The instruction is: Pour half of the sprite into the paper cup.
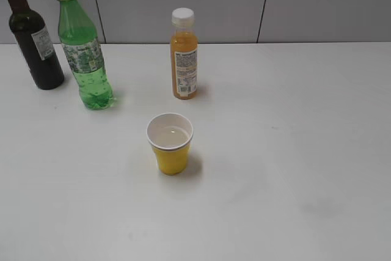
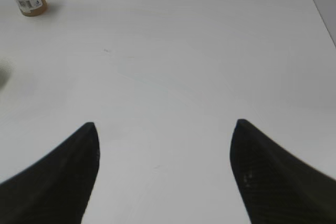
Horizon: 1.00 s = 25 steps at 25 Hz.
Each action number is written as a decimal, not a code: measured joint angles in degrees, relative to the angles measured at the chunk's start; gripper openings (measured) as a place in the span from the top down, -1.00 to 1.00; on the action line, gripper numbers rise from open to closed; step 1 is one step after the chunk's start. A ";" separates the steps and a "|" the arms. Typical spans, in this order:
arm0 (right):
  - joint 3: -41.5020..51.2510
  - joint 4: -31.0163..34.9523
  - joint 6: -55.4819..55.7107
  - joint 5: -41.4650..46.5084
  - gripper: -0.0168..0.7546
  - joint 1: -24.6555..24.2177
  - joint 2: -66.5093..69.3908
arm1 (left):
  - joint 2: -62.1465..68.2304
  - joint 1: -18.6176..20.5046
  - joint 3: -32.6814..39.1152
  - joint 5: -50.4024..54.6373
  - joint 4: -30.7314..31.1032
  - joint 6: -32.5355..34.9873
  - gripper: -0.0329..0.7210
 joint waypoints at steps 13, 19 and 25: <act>0.00 0.00 0.00 0.00 -0.55 0.00 0.00 | -5.01 -0.05 0.00 0.25 -0.05 0.00 -0.65; 0.00 0.00 0.00 0.00 -0.55 0.00 0.00 | -5.01 0.39 0.00 0.30 -0.05 0.00 -0.65; 0.00 0.00 0.00 0.00 -0.56 0.00 0.00 | -5.01 0.44 0.00 0.30 -0.05 0.00 -0.65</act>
